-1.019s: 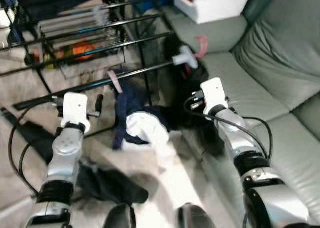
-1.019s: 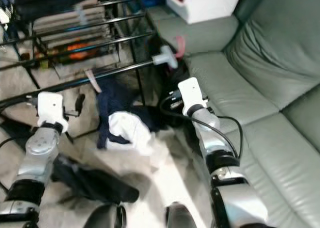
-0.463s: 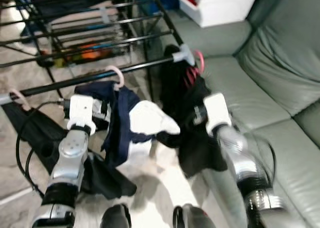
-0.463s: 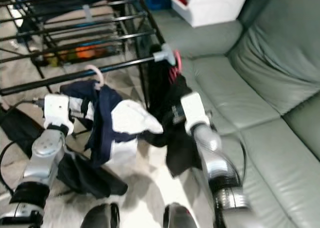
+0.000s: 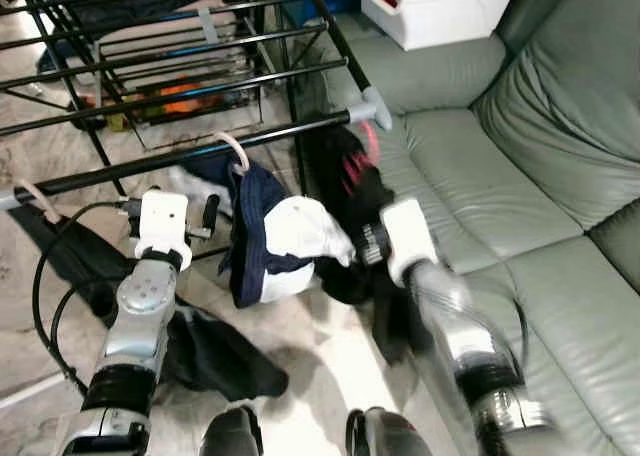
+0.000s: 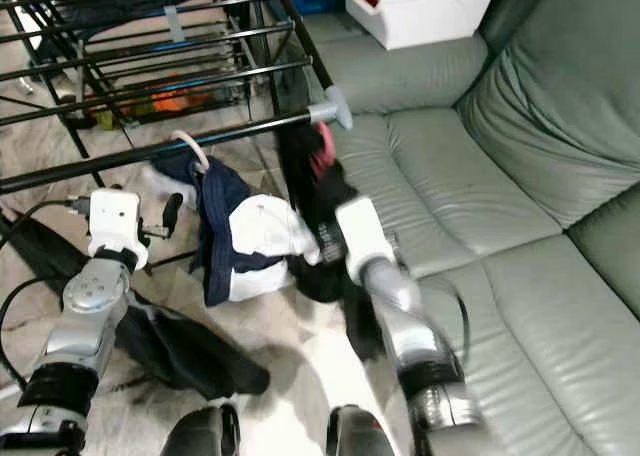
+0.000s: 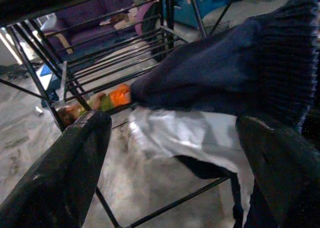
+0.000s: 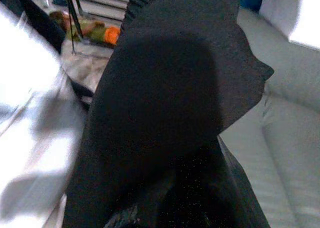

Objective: Hang hanger

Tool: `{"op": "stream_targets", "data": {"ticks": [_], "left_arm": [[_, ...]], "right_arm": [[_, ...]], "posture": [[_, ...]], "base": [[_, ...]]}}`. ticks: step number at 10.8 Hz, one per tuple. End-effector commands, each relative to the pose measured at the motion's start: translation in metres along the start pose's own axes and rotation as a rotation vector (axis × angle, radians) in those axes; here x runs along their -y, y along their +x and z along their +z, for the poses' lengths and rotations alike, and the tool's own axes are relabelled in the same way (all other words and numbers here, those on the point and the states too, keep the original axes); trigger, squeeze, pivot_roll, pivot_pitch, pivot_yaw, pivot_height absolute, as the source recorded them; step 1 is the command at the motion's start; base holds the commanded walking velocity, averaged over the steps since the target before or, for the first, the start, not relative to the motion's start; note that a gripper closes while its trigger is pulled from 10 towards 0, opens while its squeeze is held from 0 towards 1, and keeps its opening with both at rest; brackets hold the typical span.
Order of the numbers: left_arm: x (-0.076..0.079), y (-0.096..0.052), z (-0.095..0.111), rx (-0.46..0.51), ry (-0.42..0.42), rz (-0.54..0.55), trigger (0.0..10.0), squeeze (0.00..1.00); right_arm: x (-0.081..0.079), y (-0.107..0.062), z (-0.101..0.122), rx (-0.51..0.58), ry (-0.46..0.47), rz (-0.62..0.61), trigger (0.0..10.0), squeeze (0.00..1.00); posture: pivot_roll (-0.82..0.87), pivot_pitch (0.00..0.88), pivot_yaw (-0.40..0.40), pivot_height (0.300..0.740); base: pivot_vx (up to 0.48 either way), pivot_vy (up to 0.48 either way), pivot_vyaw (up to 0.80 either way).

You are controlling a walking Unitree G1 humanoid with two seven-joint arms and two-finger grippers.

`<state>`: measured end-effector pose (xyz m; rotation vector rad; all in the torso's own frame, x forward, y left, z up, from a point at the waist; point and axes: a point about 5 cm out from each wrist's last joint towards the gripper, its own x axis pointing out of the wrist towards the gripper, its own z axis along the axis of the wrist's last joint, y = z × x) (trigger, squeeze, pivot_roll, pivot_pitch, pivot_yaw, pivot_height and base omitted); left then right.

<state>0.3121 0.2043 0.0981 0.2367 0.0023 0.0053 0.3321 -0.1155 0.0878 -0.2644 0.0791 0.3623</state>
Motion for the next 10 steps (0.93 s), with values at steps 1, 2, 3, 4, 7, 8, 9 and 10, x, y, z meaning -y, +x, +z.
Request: {"op": "stream_targets", "data": {"ticks": [1,2,3,4,7,8,9,10], "left_arm": [[-0.004,0.0,0.004,0.008,0.012,0.001,10.0,0.0],[-0.006,-0.002,0.003,0.004,0.014,0.004,10.0,0.0],[-0.007,-0.003,0.002,0.0,0.018,0.003,10.0,0.0],[-0.008,-0.005,0.002,-0.005,0.021,0.001,10.0,0.0],[-0.009,-0.004,0.003,-0.012,0.03,-0.008,10.0,0.0],[-0.009,-0.003,0.003,-0.014,0.031,-0.011,10.0,0.0],[-0.009,-0.002,0.003,-0.016,0.033,-0.015,10.0,0.0],[-0.008,-0.002,0.003,-0.017,0.033,-0.018,10.0,0.0]], "right_arm": [[0.003,0.011,0.015,0.033,-0.008,0.007,10.0,0.0],[0.004,0.022,0.025,0.036,-0.016,0.007,10.0,0.0],[0.005,0.029,0.03,0.02,-0.006,-0.003,10.0,0.0],[0.002,0.037,0.029,-0.046,0.022,0.0,10.0,0.0],[-0.012,0.032,-0.009,-0.326,0.212,0.029,10.0,0.0],[-0.015,0.027,-0.02,-0.378,0.255,0.053,10.0,0.0],[-0.017,0.025,-0.026,-0.407,0.275,0.073,10.0,0.0],[-0.017,0.023,-0.029,-0.42,0.274,0.083,10.0,0.0]], "posture": [[-0.02,0.136,-0.001,0.74],[-0.01,0.138,0.0,0.74],[-0.01,0.144,0.002,0.74],[0.0,0.149,0.005,0.74],[0.01,0.15,0.012,0.74],[0.01,0.151,0.013,0.74],[0.01,0.148,0.015,0.74],[0.01,0.146,0.017,0.74]], "base": [[0.0,0.0,0.0],[0.0,0.0,0.0],[0.0,0.0,0.0],[0.0,0.0,0.0],[0.0,0.0,0.0],[0.0,0.0,0.0],[0.0,0.0,0.0],[0.0,0.0,0.0]]}}
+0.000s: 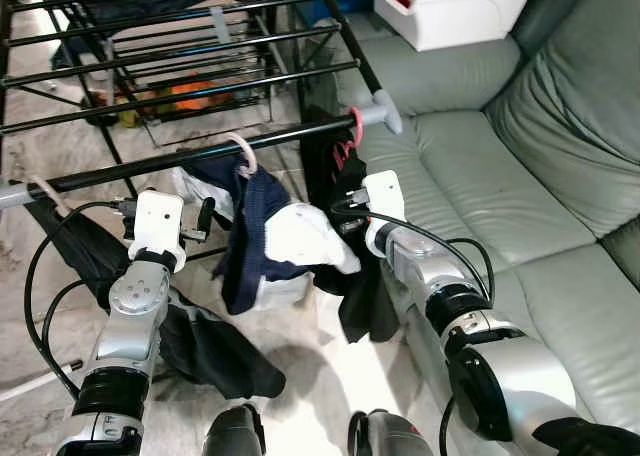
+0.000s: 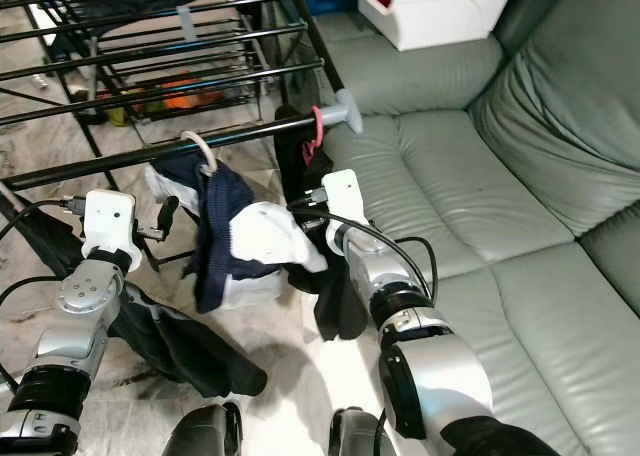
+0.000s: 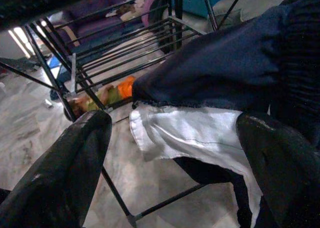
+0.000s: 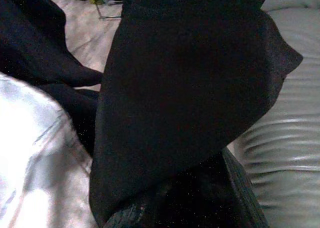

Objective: Hang hanger

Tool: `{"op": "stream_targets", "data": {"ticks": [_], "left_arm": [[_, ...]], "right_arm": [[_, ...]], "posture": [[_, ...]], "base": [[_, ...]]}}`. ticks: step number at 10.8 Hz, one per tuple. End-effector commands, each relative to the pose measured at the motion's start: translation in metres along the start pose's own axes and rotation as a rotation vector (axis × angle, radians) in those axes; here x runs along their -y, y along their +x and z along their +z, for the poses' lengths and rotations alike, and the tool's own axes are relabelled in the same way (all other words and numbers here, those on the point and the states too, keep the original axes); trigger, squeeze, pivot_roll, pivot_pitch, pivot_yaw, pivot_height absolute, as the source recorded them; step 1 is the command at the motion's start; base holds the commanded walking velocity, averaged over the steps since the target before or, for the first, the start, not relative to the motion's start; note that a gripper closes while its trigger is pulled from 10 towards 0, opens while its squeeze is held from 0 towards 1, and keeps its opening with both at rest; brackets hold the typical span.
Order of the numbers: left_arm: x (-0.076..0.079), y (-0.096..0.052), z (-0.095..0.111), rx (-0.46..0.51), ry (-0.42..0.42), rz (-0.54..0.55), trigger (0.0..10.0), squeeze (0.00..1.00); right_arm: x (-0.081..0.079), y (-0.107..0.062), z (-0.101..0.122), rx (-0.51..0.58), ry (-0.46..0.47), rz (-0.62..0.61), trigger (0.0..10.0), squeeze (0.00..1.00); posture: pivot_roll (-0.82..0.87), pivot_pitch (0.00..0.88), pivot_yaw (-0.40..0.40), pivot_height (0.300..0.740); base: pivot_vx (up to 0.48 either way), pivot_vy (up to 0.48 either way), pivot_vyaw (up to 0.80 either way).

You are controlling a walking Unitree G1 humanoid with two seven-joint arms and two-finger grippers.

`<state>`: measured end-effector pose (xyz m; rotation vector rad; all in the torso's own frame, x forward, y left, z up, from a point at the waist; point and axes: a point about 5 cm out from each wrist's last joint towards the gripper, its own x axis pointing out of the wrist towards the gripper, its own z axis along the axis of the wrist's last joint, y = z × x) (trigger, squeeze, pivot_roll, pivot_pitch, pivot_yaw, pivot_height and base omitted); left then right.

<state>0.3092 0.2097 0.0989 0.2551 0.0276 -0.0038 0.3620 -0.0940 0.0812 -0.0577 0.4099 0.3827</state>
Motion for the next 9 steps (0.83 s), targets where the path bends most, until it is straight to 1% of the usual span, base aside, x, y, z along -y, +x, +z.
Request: {"op": "stream_targets", "data": {"ticks": [1,2,3,4,5,6,7,8,9], "left_arm": [[-0.001,0.002,0.004,0.008,0.014,-0.008,10.0,0.0],[-0.001,0.002,0.004,0.001,0.016,-0.006,10.0,0.0],[-0.001,0.001,0.002,-0.005,0.022,-0.007,10.0,0.0],[-0.001,-0.003,-0.002,-0.016,0.034,-0.01,10.0,0.0],[0.0,-0.009,-0.008,-0.032,0.036,-0.009,10.0,0.0],[0.001,-0.012,-0.011,-0.041,0.029,0.003,10.0,0.0],[0.002,-0.014,-0.013,-0.047,0.036,0.003,10.0,0.0],[-0.003,-0.021,-0.02,-0.072,0.042,0.028,10.0,0.0],[-0.005,-0.026,-0.021,-0.075,0.045,0.034,10.0,0.0]], "right_arm": [[0.002,-0.004,-0.03,-0.125,0.053,-0.005,10.0,1.0],[0.011,-0.005,-0.022,-0.062,0.02,-0.05,10.0,1.0],[0.013,-0.006,-0.02,-0.038,-0.016,-0.06,10.0,1.0],[0.016,-0.008,-0.02,-0.006,-0.044,-0.073,10.0,1.0],[0.022,-0.014,-0.021,0.052,-0.078,-0.104,10.0,1.0],[0.028,-0.024,-0.019,0.157,-0.114,-0.127,10.0,1.0],[0.029,-0.031,-0.016,0.223,-0.127,-0.124,10.0,1.0],[0.025,-0.043,-0.011,0.316,-0.166,-0.11,10.0,1.0],[0.027,-0.053,-0.013,0.35,-0.144,-0.117,10.0,1.0]], "posture": [[0.01,0.146,0.017,0.74],[0.01,0.139,0.017,0.74],[0.01,0.128,0.018,0.74],[0.01,0.125,0.016,0.74],[0.01,0.122,0.012,0.74],[0.0,0.123,0.01,0.74],[-0.01,0.12,0.019,0.74],[-0.02,0.118,0.021,0.74],[-0.03,0.12,0.02,0.74]], "base": [[0.0,0.0,0.0],[0.0,0.0,0.0],[0.0,0.0,0.0],[0.0,0.0,0.0],[0.0,0.0,0.0],[0.0,0.0,0.0],[0.0,0.0,0.0],[0.0,0.0,0.0],[0.0,0.0,0.0]]}}
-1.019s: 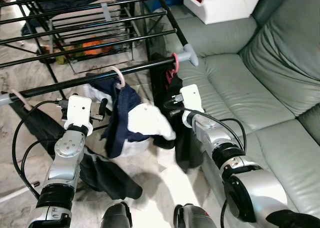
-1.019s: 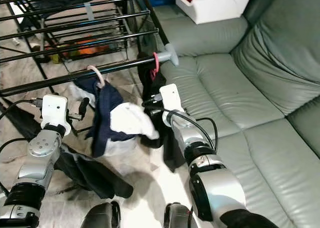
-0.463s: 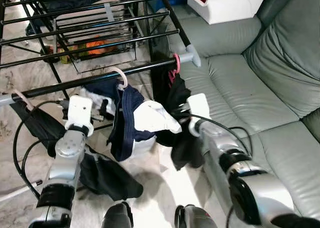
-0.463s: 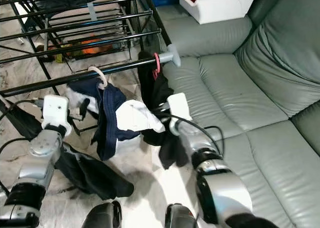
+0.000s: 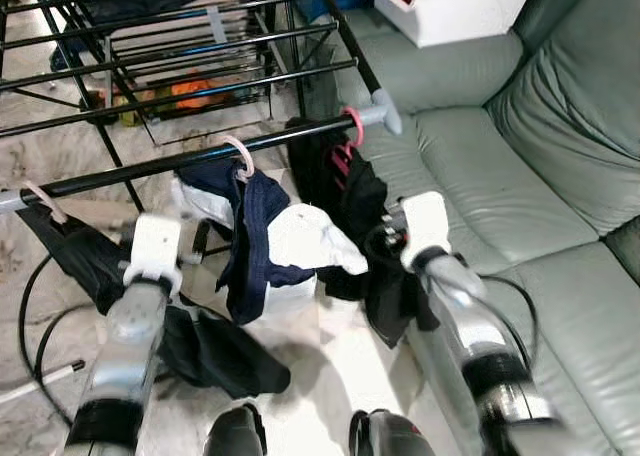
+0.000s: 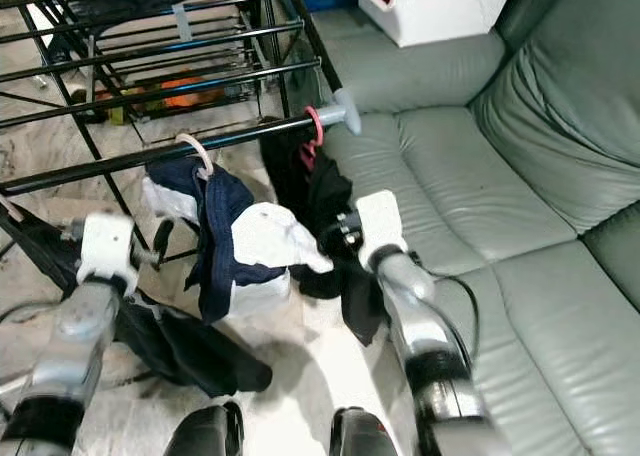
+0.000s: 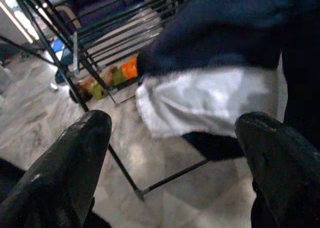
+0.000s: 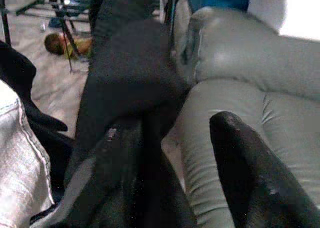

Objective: Hang hanger

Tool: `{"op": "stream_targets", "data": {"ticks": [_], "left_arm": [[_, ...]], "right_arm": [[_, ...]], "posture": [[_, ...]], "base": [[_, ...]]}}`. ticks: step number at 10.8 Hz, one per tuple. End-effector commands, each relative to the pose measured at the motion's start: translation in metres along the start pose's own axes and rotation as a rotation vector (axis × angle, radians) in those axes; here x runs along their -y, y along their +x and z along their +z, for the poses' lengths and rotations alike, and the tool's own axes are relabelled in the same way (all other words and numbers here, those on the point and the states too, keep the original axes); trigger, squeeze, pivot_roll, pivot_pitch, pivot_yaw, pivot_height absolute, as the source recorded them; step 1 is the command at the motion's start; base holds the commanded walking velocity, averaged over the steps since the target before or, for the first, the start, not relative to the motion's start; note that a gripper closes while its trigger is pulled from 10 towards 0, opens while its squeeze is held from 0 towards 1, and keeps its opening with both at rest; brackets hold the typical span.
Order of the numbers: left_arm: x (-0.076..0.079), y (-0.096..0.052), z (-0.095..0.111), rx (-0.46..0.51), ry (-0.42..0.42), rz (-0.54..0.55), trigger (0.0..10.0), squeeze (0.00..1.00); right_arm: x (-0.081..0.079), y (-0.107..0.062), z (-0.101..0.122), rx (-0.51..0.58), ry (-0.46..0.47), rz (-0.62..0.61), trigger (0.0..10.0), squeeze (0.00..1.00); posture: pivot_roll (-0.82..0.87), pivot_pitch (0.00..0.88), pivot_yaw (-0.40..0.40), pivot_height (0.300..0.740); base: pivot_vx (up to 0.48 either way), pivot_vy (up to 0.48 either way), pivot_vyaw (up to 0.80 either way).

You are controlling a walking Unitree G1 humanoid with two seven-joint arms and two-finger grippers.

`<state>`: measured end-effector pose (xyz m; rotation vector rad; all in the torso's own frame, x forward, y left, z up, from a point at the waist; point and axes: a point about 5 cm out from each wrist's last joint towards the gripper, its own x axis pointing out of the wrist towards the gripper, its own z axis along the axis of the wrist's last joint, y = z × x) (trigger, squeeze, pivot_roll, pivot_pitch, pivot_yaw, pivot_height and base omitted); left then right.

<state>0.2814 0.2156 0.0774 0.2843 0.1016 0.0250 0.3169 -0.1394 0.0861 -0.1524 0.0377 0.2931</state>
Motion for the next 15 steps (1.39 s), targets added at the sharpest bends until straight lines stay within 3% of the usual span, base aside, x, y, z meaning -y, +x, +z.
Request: {"op": "stream_targets", "data": {"ticks": [1,4,7,12,15], "left_arm": [[-0.005,-0.003,0.0,-0.004,0.007,0.025,10.0,0.0],[-0.007,-0.018,-0.002,-0.021,-0.027,0.064,10.0,0.0],[-0.007,-0.027,-0.001,-0.009,-0.008,0.057,10.0,0.0],[-0.003,-0.032,0.0,-0.021,-0.003,0.033,10.0,0.0],[-0.002,-0.03,0.0,-0.028,-0.002,0.033,10.0,0.0]], "right_arm": [[0.004,-0.007,0.003,0.023,0.012,-0.026,10.0,1.0],[0.004,-0.044,0.004,0.06,0.026,-0.101,10.0,1.0],[0.005,-0.068,0.008,0.073,0.036,-0.147,10.0,1.0],[0.003,-0.074,0.007,0.04,0.023,-0.146,10.0,1.0],[0.001,-0.071,0.008,0.037,0.026,-0.141,10.0,0.89]], "posture": [[-0.03,0.123,0.014,0.74],[-0.03,0.128,0.006,0.74],[-0.04,0.143,0.011,0.74],[-0.04,0.15,0.01,0.74],[-0.04,0.145,0.009,0.74]], "base": [[0.0,0.0,0.0],[0.0,0.0,0.0],[0.0,0.0,0.0],[-0.111,0.0,0.0],[-0.32,0.0,0.0]]}}
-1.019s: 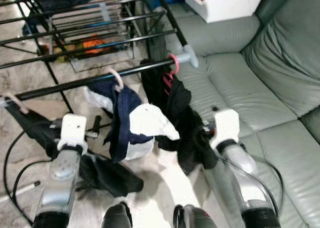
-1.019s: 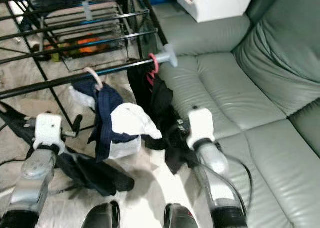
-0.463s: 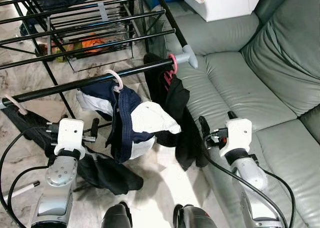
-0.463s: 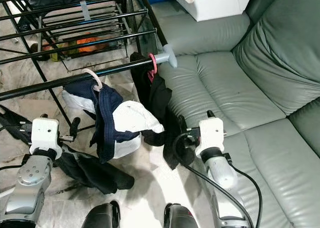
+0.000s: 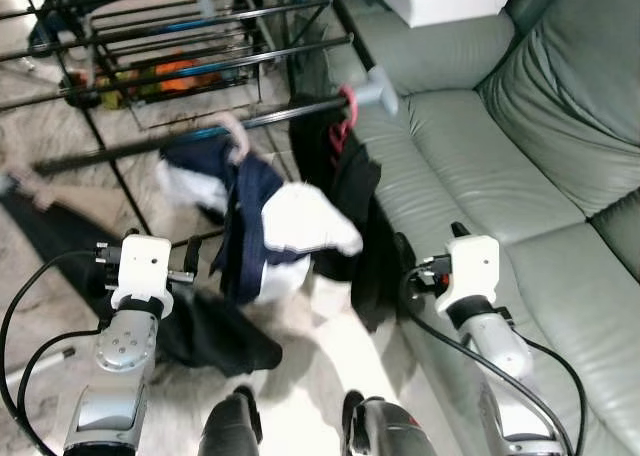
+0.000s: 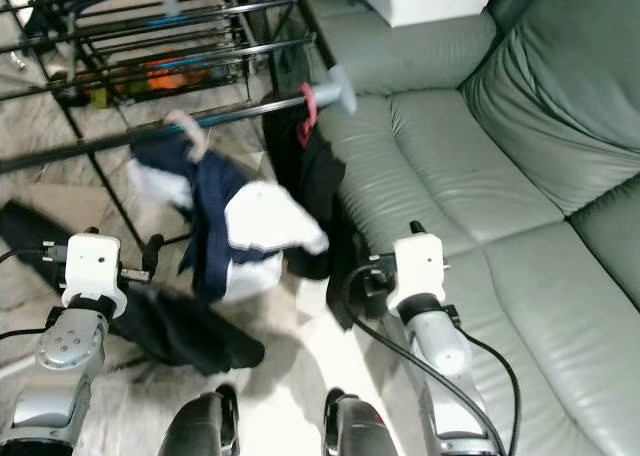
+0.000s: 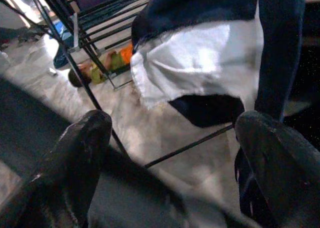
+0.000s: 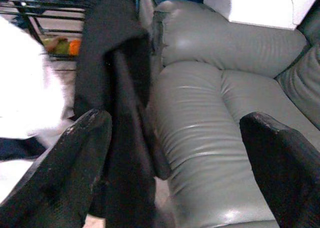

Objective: Hang hanger

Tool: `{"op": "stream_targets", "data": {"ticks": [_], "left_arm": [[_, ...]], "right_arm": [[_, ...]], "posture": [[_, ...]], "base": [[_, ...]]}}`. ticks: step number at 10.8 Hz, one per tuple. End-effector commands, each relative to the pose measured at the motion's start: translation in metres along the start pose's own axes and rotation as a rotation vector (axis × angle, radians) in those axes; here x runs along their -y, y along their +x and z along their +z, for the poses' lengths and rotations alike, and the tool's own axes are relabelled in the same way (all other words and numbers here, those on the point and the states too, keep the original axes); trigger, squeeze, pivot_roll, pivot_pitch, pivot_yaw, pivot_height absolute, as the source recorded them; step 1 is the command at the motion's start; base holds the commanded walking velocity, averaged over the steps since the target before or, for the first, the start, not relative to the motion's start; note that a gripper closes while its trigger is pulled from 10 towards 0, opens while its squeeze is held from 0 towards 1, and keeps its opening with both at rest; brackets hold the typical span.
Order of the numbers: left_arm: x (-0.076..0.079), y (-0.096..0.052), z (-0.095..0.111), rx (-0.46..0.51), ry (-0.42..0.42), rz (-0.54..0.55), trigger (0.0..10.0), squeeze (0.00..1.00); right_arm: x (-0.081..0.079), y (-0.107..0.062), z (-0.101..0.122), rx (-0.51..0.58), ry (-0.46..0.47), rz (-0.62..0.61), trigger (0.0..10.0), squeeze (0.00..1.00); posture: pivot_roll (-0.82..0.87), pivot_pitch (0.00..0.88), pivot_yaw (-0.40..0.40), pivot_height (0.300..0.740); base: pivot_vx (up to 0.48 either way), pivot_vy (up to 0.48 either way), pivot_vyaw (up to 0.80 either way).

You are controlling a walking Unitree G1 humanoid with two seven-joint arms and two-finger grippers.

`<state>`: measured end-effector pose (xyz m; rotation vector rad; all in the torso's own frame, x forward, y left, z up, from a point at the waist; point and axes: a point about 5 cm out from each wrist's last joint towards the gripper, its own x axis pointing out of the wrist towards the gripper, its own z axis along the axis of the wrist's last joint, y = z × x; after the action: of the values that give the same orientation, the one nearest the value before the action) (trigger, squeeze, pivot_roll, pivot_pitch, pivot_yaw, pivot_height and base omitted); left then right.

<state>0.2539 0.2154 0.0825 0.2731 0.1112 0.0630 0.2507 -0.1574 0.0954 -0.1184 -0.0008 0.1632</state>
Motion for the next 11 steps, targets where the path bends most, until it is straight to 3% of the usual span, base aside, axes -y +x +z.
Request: {"op": "stream_targets", "data": {"ticks": [1,9,11], "left_arm": [[-0.001,-0.002,-0.002,-0.014,0.012,-0.003,10.0,0.0],[0.002,0.003,-0.003,-0.008,0.014,0.009,10.0,0.0],[0.002,0.008,-0.004,-0.005,0.003,0.008,10.0,0.0]], "right_arm": [[0.002,-0.001,0.003,0.004,-0.004,-0.01,10.0,0.88],[0.006,0.001,-0.003,-0.007,-0.008,-0.025,10.0,0.84],[0.006,0.002,-0.01,-0.021,-0.007,-0.028,10.0,0.73]], "posture": [[-0.04,0.143,0.009,0.74],[-0.04,0.108,0.016,0.74],[-0.04,0.07,0.02,0.74]], "base": [[-0.36,0.0,0.0],[-0.281,0.0,0.0],[0.0,0.0,0.0]]}}
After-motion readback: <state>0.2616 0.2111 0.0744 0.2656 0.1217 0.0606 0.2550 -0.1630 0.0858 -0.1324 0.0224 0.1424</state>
